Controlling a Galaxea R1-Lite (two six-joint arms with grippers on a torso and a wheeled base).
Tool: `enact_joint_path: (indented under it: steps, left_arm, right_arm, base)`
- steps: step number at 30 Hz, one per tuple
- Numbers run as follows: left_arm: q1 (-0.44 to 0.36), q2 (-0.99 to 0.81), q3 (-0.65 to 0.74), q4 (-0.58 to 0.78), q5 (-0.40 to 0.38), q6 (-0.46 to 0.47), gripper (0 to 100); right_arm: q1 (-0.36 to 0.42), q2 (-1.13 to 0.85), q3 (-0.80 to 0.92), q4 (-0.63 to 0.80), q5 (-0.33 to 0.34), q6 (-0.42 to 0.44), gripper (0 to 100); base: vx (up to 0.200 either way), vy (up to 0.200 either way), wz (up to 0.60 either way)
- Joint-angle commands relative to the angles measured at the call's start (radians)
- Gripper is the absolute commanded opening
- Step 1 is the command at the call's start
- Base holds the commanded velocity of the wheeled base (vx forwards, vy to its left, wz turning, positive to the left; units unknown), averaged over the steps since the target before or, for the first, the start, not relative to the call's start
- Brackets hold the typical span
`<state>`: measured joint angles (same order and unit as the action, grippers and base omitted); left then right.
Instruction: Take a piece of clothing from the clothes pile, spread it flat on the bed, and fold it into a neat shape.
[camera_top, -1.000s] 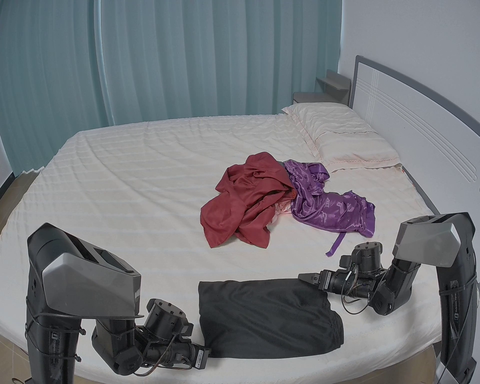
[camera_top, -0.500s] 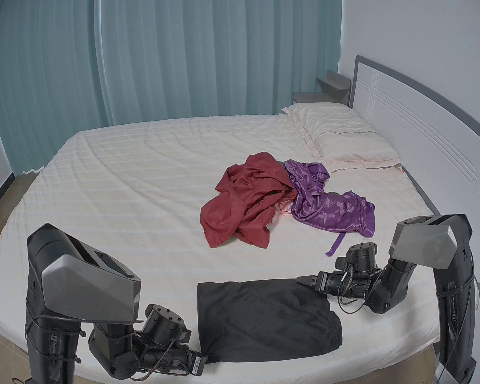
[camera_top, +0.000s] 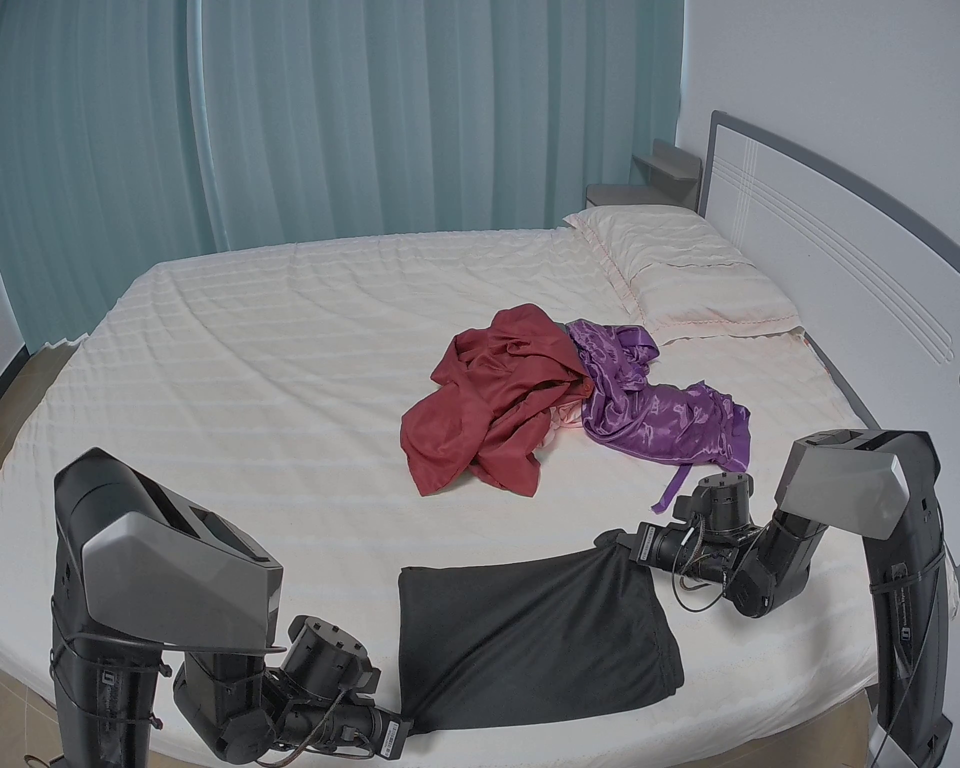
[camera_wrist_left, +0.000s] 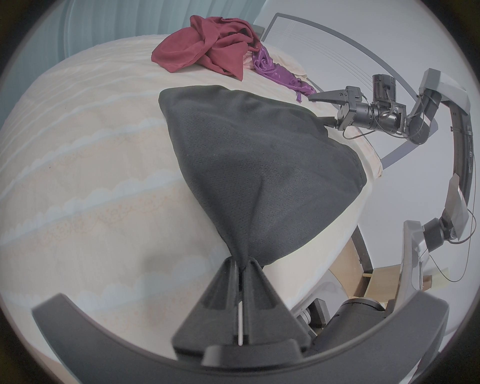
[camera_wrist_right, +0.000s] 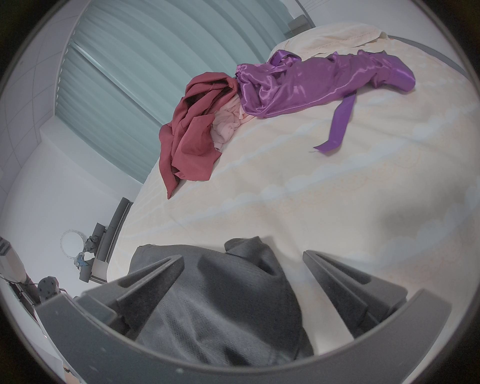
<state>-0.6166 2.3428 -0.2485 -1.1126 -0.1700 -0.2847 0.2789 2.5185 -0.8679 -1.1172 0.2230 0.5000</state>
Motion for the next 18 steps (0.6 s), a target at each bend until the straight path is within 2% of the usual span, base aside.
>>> enact_joint_path:
  steps: [1,4,9,10,12,13,18]
  left_arm:
    - [0.0,0.0,0.002,0.0,0.0,-0.001,0]
    - [0.0,-0.005,0.003,0.0,0.0,-0.001,0]
    - [0.0,-0.007,0.005,0.0,0.001,-0.001,0]
    - [0.0,-0.007,0.005,0.0,0.001,-0.001,100]
    - [0.0,-0.007,0.005,0.0,0.001,-0.001,100]
    - [0.0,-0.007,0.005,0.0,0.001,-0.001,100]
    - [0.0,-0.01,0.003,0.0,0.001,-0.016,100]
  right_arm:
    - [-0.003,0.019,-0.017,-0.013,-0.002,0.0,0]
    - [-0.003,0.034,-0.016,-0.067,-0.004,-0.001,0]
    - [-0.003,0.039,-0.019,-0.07,-0.004,-0.001,0]
    - [-0.003,0.039,-0.019,-0.07,-0.004,-0.001,0]
    - [-0.003,0.037,-0.02,-0.059,-0.004,-0.001,0]
    - [-0.003,0.037,-0.022,-0.059,-0.004,-0.001,100]
    - [-0.006,0.036,-0.017,-0.07,-0.024,-0.001,100]
  base:
    - [0.0,0.0,0.0]
    - [0.0,0.0,0.0]
    - [0.0,0.0,0.0]
    - [0.0,0.0,0.0]
    - [0.0,0.0,0.0]
    - [0.0,0.0,0.0]
    - [0.0,0.0,0.0]
